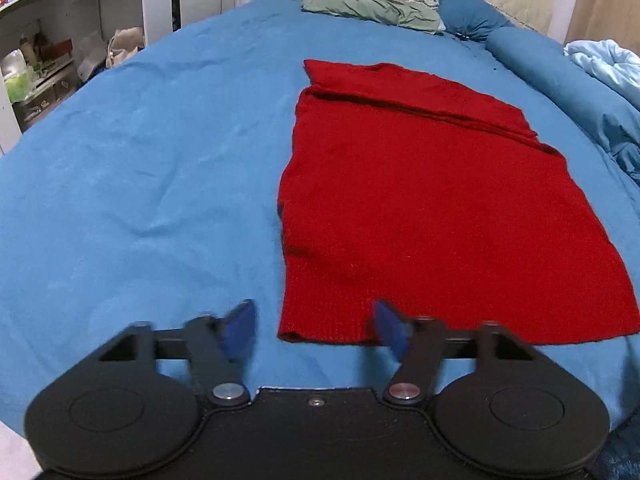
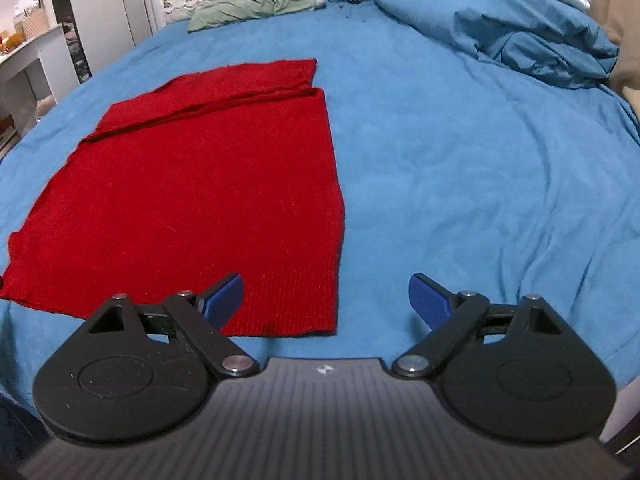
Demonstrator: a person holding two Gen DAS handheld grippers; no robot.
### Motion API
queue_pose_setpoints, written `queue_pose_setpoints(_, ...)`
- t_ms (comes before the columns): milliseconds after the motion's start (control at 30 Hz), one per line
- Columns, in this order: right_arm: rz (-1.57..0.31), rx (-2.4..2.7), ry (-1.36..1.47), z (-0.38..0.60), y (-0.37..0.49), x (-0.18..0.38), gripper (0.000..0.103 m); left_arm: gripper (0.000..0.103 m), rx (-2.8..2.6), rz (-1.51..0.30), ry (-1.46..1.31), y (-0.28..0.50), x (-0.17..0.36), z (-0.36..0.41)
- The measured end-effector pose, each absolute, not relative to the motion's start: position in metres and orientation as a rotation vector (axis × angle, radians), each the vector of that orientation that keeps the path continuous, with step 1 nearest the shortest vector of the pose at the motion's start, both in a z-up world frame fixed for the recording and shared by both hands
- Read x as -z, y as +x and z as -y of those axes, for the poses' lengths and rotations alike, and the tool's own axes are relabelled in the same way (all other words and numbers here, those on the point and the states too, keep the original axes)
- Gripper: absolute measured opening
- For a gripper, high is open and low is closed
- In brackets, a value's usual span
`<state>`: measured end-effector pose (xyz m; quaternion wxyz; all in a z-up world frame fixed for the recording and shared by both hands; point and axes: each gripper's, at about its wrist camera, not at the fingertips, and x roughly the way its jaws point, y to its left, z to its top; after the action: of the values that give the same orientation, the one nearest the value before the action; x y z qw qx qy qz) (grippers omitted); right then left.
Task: Fold small clothes
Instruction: 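Grasp the sweater hem with both grippers and lift it toward the collar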
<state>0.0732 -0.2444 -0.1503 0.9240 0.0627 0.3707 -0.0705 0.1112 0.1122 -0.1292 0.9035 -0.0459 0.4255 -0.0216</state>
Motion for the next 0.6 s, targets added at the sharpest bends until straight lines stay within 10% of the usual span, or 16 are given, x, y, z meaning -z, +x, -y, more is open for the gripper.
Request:
queue_pose_setpoints(533,-0.823,0.176,0.135,0.238,0.093,0.189,0.072,0.037,0.013,-0.858,-0.104,0.114,0.154,-0.110)
queue_pose_setpoints(600,-0.821,0.164,0.138,0.238,0.094,0.189,0.064,0.022,0.011,-0.853,-0.101,0.114,0.154,-0.109)
